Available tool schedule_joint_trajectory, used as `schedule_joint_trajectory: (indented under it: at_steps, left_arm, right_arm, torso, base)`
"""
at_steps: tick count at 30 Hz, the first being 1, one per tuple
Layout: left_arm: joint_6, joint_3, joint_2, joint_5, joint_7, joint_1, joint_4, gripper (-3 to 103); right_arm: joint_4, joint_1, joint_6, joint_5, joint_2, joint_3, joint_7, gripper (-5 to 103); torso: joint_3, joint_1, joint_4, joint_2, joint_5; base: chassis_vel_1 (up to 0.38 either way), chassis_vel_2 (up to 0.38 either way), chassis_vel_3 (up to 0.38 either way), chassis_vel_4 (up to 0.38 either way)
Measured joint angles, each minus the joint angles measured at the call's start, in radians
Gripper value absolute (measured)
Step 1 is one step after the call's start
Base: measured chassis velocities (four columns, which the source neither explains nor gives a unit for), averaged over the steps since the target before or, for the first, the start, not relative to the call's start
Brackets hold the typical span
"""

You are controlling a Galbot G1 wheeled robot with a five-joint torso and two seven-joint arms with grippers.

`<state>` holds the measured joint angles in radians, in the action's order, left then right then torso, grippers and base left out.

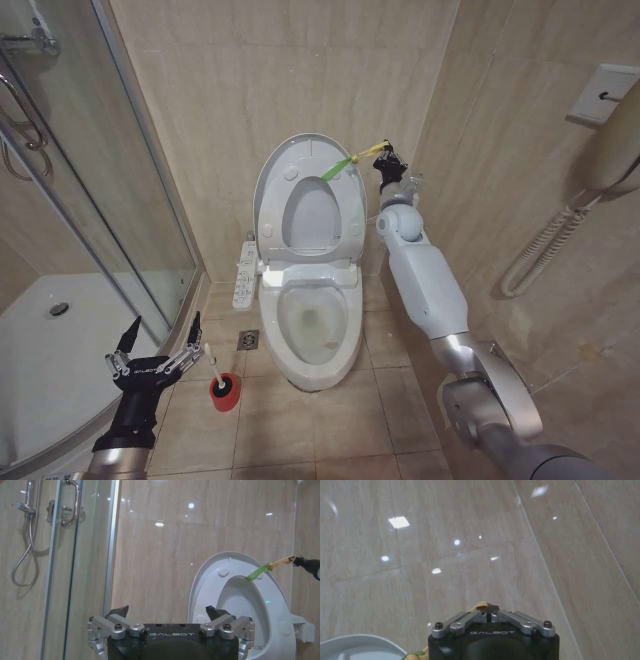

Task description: Open the toilet lid, clean the toilet bowl with a toilet brush, close the toilet lid, and flush.

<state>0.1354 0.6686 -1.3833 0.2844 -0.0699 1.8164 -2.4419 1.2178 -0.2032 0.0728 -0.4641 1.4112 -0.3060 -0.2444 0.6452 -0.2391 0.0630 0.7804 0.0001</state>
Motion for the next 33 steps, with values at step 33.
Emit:
schedule_joint_trajectory:
  at_steps: [33]
  left_arm:
    - [0.0, 0.0, 0.0, 0.0, 0.0, 0.0, 0.0, 100]
  right_arm:
    - [-0.083, 0.007, 0.025, 0.058, 0.03, 0.039, 0.023, 1]
  torso:
    - [0.0, 0.0, 0.0001, 0.0, -0.0002]
  base:
    - [0.0, 0.0, 0.0, 0.0]
